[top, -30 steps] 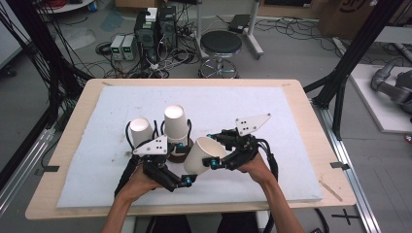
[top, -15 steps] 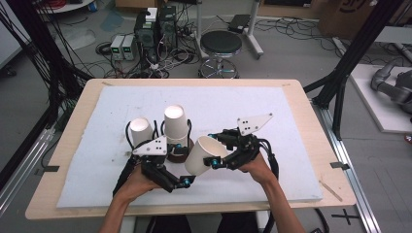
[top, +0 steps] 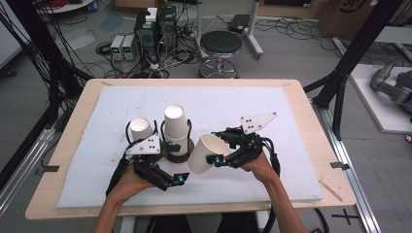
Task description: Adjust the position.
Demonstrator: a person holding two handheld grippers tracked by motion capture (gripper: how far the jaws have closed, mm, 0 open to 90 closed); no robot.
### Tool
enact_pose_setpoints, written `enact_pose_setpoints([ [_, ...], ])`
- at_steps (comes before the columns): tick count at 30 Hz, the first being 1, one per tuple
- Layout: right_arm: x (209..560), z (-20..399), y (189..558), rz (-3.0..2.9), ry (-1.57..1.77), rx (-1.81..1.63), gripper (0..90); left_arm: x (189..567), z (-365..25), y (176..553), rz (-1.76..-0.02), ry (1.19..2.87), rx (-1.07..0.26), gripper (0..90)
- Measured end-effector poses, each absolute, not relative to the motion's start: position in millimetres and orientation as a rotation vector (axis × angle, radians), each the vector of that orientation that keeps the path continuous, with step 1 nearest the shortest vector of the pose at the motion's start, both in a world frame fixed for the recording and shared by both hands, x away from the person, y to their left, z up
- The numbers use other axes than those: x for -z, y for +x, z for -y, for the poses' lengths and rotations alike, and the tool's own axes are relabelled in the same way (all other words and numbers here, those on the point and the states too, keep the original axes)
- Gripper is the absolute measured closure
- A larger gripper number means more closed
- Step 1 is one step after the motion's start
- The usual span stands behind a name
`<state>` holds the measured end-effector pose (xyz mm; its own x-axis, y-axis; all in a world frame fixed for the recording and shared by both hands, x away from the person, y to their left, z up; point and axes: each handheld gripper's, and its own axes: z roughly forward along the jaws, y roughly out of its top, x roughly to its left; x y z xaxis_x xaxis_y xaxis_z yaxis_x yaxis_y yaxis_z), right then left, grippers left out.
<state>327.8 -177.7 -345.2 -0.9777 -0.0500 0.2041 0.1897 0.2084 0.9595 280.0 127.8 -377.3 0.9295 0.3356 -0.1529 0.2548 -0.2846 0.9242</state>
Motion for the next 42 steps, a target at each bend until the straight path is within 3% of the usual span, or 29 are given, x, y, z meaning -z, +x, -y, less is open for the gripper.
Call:
enact_pose_setpoints([
  [16, 339, 205, 329, 2.39, -0.218, 1.849, 33.5, 385, -163, 271, -0.543, 1.922, -0.222, 1.7],
  [28, 338, 234, 328, 2.461, -0.326, 1.835, 33.6, 403, -199, 265, -0.62, 1.902, -0.258, 1.7],
  [42, 340, 242, 331, 2.55, -0.4, 1.804, 33.6, 412, -213, 264, -0.655, 1.899, -0.286, 1.7],
])
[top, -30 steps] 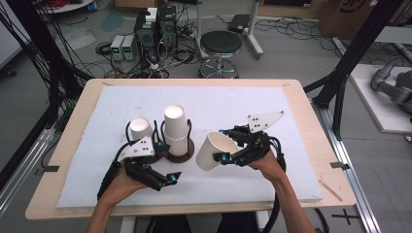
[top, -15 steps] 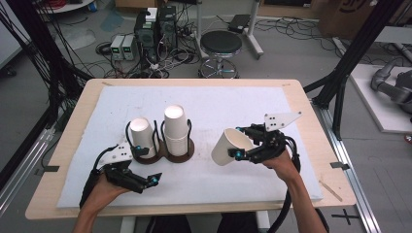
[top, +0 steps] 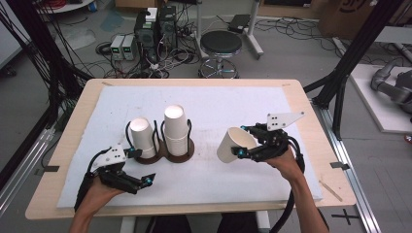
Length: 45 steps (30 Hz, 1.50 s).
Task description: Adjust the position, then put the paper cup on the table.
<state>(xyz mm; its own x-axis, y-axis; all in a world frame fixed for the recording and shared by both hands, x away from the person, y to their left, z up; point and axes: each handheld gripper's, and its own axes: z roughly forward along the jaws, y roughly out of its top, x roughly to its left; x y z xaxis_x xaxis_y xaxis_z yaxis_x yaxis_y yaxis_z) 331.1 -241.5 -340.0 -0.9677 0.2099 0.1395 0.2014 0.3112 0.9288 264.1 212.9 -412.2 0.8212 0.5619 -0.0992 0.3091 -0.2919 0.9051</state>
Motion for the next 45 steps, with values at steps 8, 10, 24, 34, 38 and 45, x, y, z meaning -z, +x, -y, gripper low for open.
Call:
enact_pose_setpoints([
  [8, 341.0, 241.4, 333.0, -2.541, 0.403, -1.795, 33.6, 416.7, -215.5, 264.7, -0.672, 1.9, -0.287, 1.7],
  [10, 340.9, 241.6, 332.9, -2.541, 0.41, -1.795, 33.6, 417.6, -216.3, 264.8, -0.678, 1.9, -0.291, 1.7],
  [24, 340.9, 241.6, 332.8, -2.541, 0.415, -1.793, 33.6, 420.1, -221.3, 265.2, -0.698, 1.888, -0.304, 1.7],
  [34, 340.6, 241.1, 329.9, -2.549, 0.411, -1.787, 33.9, 422.0, -219.1, 267.6, -0.697, 1.891, -0.307, 1.7],
  [38, 340.2, 239.7, 330.5, -2.544, 0.409, -1.784, 33.9, 421.0, -219.3, 266.8, -0.695, 1.883, -0.3, 1.7],
  [45, 339.5, 235.9, 331.6, -2.547, 0.406, -1.78, 33.9, 421.4, -218.8, 267.9, -0.692, 1.887, -0.302, 1.7],
])
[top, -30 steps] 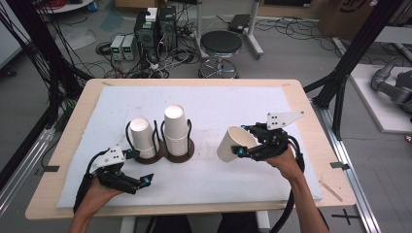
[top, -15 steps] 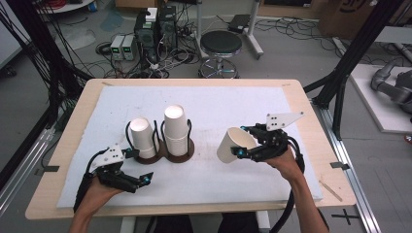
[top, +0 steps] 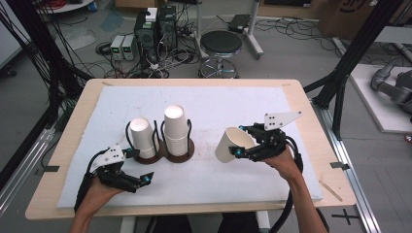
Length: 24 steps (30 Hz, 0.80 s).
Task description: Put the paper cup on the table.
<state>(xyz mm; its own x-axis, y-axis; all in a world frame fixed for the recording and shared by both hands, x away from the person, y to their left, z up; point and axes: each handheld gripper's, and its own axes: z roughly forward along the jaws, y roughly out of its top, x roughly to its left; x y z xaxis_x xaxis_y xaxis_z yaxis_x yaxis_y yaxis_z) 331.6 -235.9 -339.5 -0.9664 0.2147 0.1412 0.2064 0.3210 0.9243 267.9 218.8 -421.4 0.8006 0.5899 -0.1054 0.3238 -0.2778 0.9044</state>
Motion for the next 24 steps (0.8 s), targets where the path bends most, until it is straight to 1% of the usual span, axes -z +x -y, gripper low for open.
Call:
enact_pose_setpoints([
  [9, 343, 227, 337, -2.565, 0.412, -1.751, 33.8, 422, -216, 268, -0.684, 1.894, -0.3, 1.7],
  [24, 358, 196, 344, -2.624, 0.42, -1.574, 33.7, 422, -214, 269, -0.672, 1.892, -0.292, 1.7],
])
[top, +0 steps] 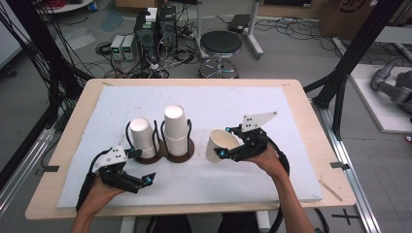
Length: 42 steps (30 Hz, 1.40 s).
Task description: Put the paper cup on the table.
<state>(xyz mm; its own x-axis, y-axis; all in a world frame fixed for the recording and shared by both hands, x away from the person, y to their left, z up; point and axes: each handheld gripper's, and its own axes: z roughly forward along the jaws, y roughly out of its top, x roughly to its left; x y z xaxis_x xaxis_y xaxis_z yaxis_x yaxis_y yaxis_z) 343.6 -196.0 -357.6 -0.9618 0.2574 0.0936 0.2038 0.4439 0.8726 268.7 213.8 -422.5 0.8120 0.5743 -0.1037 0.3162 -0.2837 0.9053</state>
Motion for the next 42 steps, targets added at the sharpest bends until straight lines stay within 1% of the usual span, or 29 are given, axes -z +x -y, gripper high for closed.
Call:
enact_pose_setpoints([
  [15, 370, 179, 345, -2.665, 0.411, -1.41, 33.6, 424, -211, 269, -0.672, 1.899, -0.283, 1.7],
  [30, 391, 161, 347, -2.724, 0.402, -1.288, 33.4, 425, -212, 269, -0.667, 1.898, -0.275, 1.7],
  [42, 395, 155, 346, -2.74, 0.389, -1.234, 33.3, 425, -212, 269, -0.668, 1.897, -0.274, 1.7],
])
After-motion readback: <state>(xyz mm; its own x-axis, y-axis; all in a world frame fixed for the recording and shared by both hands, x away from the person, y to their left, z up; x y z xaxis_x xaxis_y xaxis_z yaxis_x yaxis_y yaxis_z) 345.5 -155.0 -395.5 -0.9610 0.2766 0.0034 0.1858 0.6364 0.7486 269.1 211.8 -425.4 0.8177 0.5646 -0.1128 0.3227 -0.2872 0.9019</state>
